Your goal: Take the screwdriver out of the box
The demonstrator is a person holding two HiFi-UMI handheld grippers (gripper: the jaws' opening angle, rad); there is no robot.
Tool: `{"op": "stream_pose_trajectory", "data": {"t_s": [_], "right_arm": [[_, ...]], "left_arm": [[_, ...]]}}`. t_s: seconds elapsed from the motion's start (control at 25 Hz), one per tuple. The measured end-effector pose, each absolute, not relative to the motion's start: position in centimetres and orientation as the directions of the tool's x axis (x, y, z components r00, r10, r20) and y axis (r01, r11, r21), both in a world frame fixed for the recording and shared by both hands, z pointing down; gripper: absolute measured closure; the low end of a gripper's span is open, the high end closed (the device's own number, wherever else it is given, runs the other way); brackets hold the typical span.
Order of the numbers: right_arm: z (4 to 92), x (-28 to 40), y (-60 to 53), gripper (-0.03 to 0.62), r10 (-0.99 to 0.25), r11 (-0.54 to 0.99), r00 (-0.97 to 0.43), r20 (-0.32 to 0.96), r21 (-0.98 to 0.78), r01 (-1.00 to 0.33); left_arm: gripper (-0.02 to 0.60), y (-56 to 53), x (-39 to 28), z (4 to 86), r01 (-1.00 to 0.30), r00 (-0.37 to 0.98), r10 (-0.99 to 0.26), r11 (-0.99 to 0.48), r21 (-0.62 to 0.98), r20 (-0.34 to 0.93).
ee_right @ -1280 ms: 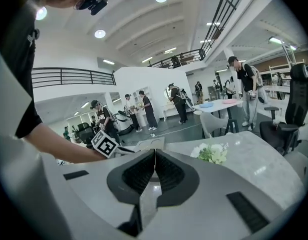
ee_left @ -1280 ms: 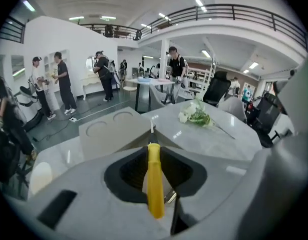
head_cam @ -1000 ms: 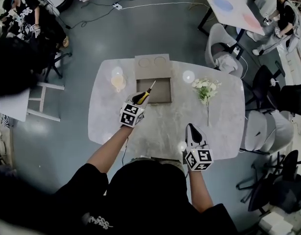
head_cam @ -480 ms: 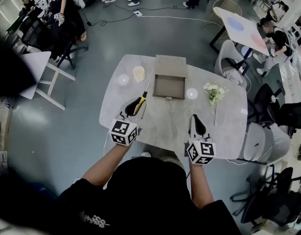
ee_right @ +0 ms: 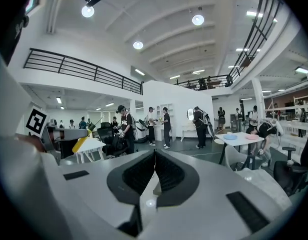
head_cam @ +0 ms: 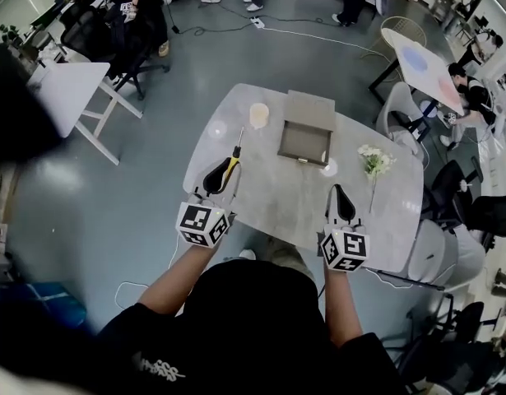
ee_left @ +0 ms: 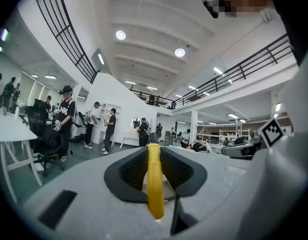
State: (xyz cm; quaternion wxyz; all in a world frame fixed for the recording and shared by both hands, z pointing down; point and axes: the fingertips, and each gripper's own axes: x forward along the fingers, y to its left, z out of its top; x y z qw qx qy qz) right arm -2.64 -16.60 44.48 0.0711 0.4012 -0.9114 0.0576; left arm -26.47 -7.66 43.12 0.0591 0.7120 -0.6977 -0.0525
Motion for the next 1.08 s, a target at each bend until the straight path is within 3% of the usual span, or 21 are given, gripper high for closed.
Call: {"op": "stream_pose_trajectory", "data": {"t_s": [1.08], "right_arm": [[45.3, -5.0, -17.4, 0.582, -0.719, 0.676, -0.662, 0.210, -0.011, -0.737]], "left_arm": [[0.492, -8.2, -28.0, 43.9, -0.987, 0.017, -1.000, -0.013, 0.159, 0.021]]}}
